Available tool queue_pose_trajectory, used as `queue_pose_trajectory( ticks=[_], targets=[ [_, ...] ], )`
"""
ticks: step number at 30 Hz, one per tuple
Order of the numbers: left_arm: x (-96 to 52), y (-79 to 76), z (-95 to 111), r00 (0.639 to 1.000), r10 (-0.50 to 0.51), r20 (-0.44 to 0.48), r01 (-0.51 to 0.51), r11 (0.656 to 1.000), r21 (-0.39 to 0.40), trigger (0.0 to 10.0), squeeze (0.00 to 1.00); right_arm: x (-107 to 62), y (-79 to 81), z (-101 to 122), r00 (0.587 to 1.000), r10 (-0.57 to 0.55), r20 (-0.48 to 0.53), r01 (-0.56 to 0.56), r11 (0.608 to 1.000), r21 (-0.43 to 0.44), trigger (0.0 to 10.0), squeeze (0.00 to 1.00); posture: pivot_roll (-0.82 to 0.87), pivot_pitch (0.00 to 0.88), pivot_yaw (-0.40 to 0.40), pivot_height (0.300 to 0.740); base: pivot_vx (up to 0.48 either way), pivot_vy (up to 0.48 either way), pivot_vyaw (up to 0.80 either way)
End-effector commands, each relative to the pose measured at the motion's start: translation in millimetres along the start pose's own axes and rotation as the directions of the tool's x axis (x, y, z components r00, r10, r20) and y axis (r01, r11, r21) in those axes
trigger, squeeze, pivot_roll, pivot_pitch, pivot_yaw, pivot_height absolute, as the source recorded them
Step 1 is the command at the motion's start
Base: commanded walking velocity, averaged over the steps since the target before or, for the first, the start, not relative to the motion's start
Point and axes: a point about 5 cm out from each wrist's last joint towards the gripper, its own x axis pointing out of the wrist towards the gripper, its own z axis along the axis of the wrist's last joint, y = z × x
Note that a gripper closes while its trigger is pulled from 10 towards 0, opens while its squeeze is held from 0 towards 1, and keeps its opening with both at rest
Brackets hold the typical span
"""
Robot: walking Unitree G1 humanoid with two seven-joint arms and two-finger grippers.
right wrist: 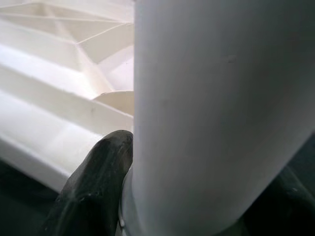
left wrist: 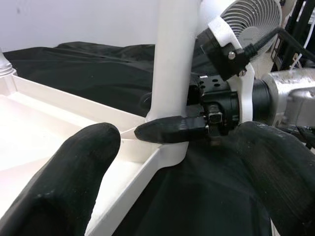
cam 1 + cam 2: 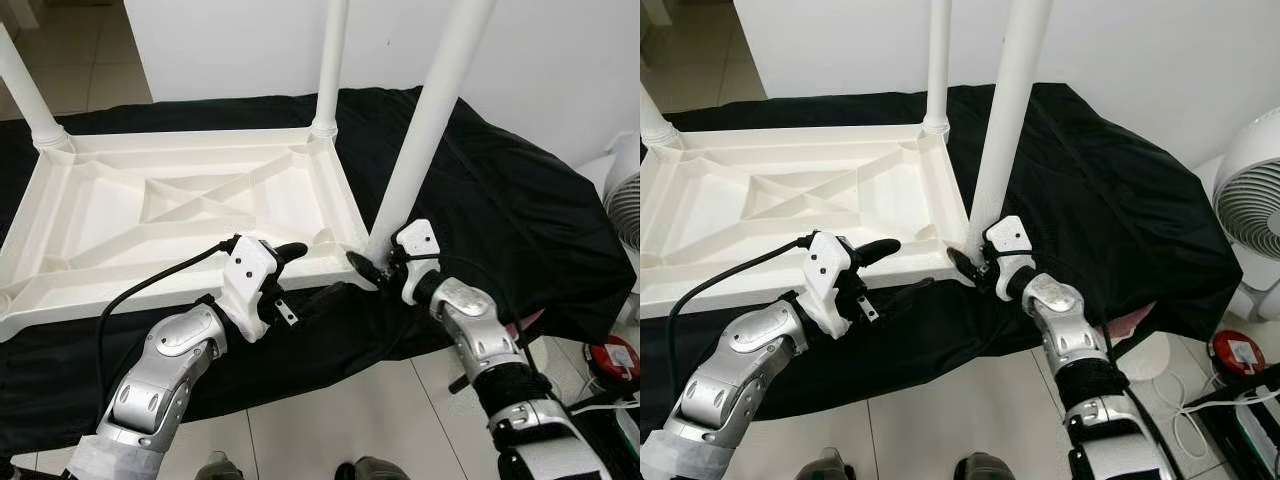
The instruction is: Building children table
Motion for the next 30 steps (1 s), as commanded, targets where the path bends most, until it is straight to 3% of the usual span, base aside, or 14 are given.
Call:
queue_pose_trajectory(
  ticks=[1, 3, 6, 10, 14, 15, 16, 19, 20, 27, 30],
  targets=[
    [2.2, -2.1, -1, 0.999, -0.054, -0.001, 0.054, 0.999, 0.004, 10.0, 0.00, -5.7, 6.6, -19, 0.993, -0.077, -0.093, 0.080, 0.996, 0.027, 0.0, 0.00, 0.07, 0.010, -0.052, 0.740, 0.000, 0.000, 0.00],
    [3.8, -2.0, -1, 0.999, -0.049, 0.003, 0.049, 0.999, 0.004, 10.0, 0.00, -4.7, 16.2, -19, 0.980, -0.172, -0.100, 0.179, 0.982, 0.061, 0.0, 0.00, 0.07, 0.005, -0.056, 0.740, 0.000, 0.000, 0.00],
    [4.4, -2.1, -1, 0.999, -0.047, 0.006, 0.047, 0.999, 0.003, 10.0, 0.00, -4.1, 18.8, -19, 0.972, -0.210, -0.108, 0.220, 0.972, 0.085, 0.0, 0.00, 0.07, 0.005, -0.056, 0.740, 0.000, 0.000, 0.00],
    [5.6, -1.0, -1, 0.999, -0.037, 0.012, 0.037, 0.999, 0.001, 10.0, 0.00, 3.9, 31.1, -11, 0.925, -0.363, -0.111, 0.377, 0.916, 0.141, 0.0, 0.00, 0.07, 0.000, -0.068, 0.740, 0.000, 0.000, 0.00],
    [6.0, -0.5, -1, 0.999, -0.033, 0.014, 0.033, 0.999, 0.001, 10.0, 0.00, 7.6, 36.5, -6, 0.911, -0.399, -0.101, 0.411, 0.900, 0.149, 0.0, 0.00, 0.07, 0.000, -0.069, 0.740, 0.000, 0.000, 0.00],
    [7.1, -0.3, 0, 0.999, -0.029, 0.018, 0.029, 1.000, 0.000, 10.0, 0.00, 10.3, 43.6, 0, 0.911, -0.405, -0.075, 0.412, 0.897, 0.158, 3.2, 0.00, 0.07, 0.000, -0.069, 0.740, 0.000, 0.000, 0.00],
    [8.1, -0.3, 0, 0.999, -0.028, 0.020, 0.028, 1.000, 0.000, 10.0, 0.00, 10.5, 46.1, 4, 0.910, -0.411, -0.056, 0.415, 0.898, 0.147, 10.0, 0.00, 0.07, 0.000, -0.069, 0.740, 0.000, 0.000, 0.00],
    [8.6, -0.5, 0, 0.999, -0.028, 0.022, 0.028, 1.000, -0.001, 10.0, 0.00, 7.1, 45.3, 5, 0.909, -0.415, -0.038, 0.416, 0.900, 0.129, 10.0, 0.00, 0.07, 0.000, -0.069, 0.740, 0.000, 0.000, 0.00],
    [8.9, -0.6, 0, 0.999, -0.028, 0.023, 0.028, 1.000, 0.001, 10.0, 0.00, 2.2, 43.0, 5, 0.918, -0.397, -0.015, 0.395, 0.906, 0.150, 10.0, 1.00, 0.07, 0.000, -0.068, 0.740, 0.000, 0.000, 0.00],
    [7.9, 0.0, 1, 0.999, -0.024, 0.027, 0.024, 1.000, -0.001, 10.0, 0.00, -21.4, 32.0, 9, 0.902, -0.425, 0.076, 0.413, 0.901, 0.134, 10.0, 1.00, 0.07, 0.002, -0.065, 0.740, 0.000, 0.000, 0.00],
    [7.9, 0.0, 1, 0.999, -0.024, 0.027, 0.024, 1.000, -0.001, 10.0, 0.00, -21.4, 32.0, 9, 0.902, -0.425, 0.076, 0.413, 0.901, 0.134, 10.0, 1.00, 0.07, 0.002, -0.065, 0.740, 0.000, 0.000, 0.00]
  ],
)
